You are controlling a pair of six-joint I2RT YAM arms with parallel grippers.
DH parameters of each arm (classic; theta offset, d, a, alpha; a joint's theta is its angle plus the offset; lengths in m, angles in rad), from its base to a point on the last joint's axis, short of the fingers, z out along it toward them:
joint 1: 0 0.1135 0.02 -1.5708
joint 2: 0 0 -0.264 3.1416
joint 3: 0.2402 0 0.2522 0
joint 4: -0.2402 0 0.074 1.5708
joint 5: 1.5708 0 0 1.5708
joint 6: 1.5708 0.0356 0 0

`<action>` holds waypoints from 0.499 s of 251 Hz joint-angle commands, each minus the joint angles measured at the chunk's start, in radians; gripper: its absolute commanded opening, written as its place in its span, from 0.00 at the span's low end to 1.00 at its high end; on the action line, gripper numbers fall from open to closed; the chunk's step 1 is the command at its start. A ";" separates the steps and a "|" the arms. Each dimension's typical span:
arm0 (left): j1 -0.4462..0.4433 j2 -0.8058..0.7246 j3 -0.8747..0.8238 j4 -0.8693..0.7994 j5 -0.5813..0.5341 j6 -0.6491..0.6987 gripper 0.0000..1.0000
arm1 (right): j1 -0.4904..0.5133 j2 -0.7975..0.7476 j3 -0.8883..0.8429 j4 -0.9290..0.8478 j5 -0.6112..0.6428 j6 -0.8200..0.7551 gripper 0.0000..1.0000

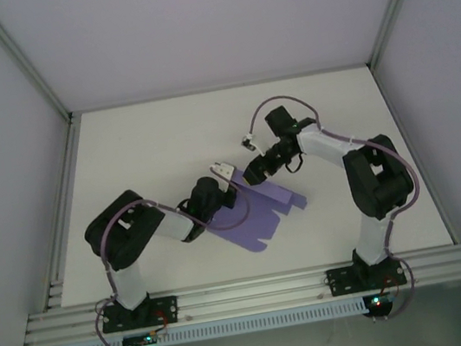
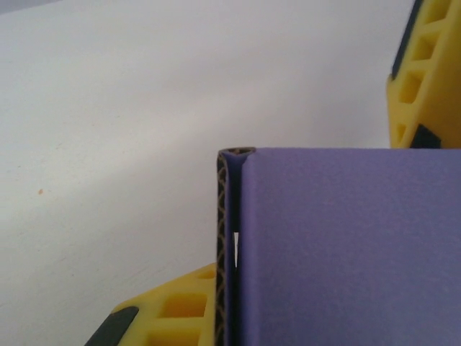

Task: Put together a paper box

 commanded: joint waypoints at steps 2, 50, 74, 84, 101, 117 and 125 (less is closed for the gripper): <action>0.011 -0.015 0.019 -0.033 -0.197 -0.066 0.00 | -0.021 -0.016 -0.021 -0.094 0.056 0.020 0.72; 0.011 -0.171 -0.043 -0.100 -0.195 -0.147 0.00 | -0.078 -0.289 -0.088 0.070 0.215 0.176 0.99; 0.014 -0.251 -0.032 -0.246 -0.254 -0.207 0.00 | -0.101 -0.469 -0.152 0.128 0.366 0.207 0.99; 0.016 -0.282 -0.013 -0.349 -0.297 -0.262 0.00 | -0.099 -0.543 -0.186 0.157 0.440 0.206 0.99; 0.018 -0.321 0.010 -0.469 -0.334 -0.317 0.00 | -0.076 -0.643 -0.234 0.194 0.556 0.225 0.99; 0.022 -0.353 -0.008 -0.482 -0.347 -0.331 0.00 | -0.056 -0.687 -0.250 0.177 0.594 0.225 0.99; 0.020 -0.369 -0.022 -0.471 -0.346 -0.331 0.00 | -0.046 -0.691 -0.249 0.161 0.600 0.223 0.99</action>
